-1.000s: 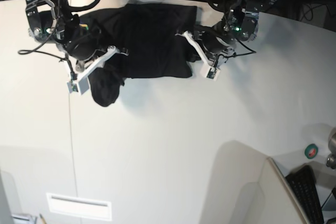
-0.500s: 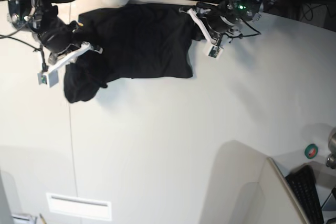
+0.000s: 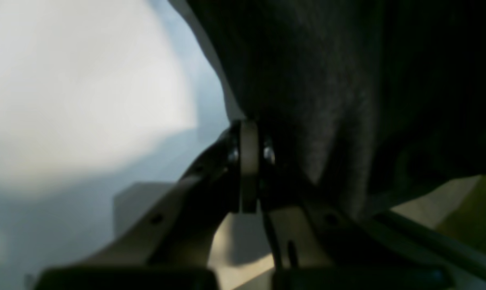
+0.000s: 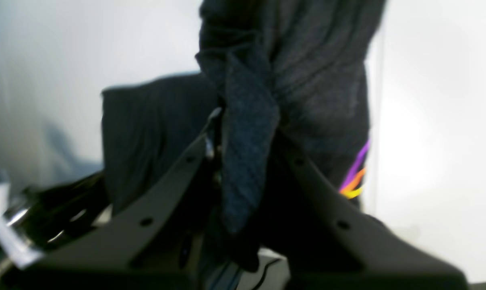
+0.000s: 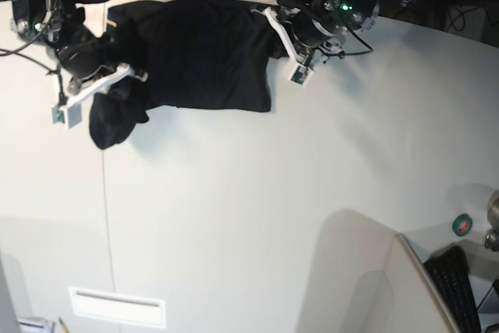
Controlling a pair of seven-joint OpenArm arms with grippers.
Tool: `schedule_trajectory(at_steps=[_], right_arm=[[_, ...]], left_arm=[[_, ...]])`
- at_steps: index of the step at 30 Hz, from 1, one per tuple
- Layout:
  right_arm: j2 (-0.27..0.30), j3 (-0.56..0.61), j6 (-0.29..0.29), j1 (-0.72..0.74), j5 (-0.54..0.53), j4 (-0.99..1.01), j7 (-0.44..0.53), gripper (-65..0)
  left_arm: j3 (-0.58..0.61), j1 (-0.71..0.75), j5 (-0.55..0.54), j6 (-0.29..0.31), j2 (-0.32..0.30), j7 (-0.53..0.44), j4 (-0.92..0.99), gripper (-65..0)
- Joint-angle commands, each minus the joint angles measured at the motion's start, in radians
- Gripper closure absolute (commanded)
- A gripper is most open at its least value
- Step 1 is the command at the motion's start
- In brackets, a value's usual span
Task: Layout the t-shirt on the table in an organized manner, then fold the t-shirt properly
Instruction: 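Lift the strip ends with both grippers and pull them toward the robot, then fold the strip end with the left gripper over toward the right gripper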
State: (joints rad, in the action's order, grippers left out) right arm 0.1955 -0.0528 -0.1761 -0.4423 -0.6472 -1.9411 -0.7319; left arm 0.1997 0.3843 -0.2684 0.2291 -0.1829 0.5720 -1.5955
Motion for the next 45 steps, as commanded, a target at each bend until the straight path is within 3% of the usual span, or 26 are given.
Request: schedule_trajectory(at_steps=[1,3,6,9,15,24,37,45], right_arm=[[0.008,-0.009,0.003,0.007,-0.006,-0.01,0.016,0.0],[0.008,-0.017,0.003,0.013,-0.006,-0.007,0.018,0.0],[0.011,-0.017,0.003,0.017,-0.006,-0.005,0.021,0.0],[0.025,-0.015,0.003,0.03,-0.006,-0.004,0.021,0.0],[0.029,-0.017,0.003,0.066,-0.006,0.056,0.024,0.0],[0.029,-0.017,0.003,0.099,-0.006,0.122,0.027,0.0],[0.031,-0.017,0.003,0.357,-0.006,0.357,0.027,0.0],[0.104,-0.058,0.003,0.356,-0.006,0.328,0.027,0.0]], left_arm=[[-0.016,0.008,-0.007,-0.033,-0.004,-0.02,-0.058,0.0],[-0.032,0.045,-0.007,-0.067,-0.039,0.019,-0.133,0.0],[0.008,0.071,-0.013,-0.066,-0.083,0.118,-0.259,0.0],[0.117,0.069,-0.013,-0.066,-0.111,0.171,-0.303,0.0],[0.353,-0.034,-0.015,-0.07,-0.1,0.181,-0.256,0.0],[0.401,-0.192,-0.007,-0.072,0.027,0.179,0.045,0.0],[0.389,-0.459,-0.007,-0.073,0.158,0.173,0.361,0.0],[0.389,-0.554,-0.009,-0.073,0.225,0.173,0.446,0.0]])
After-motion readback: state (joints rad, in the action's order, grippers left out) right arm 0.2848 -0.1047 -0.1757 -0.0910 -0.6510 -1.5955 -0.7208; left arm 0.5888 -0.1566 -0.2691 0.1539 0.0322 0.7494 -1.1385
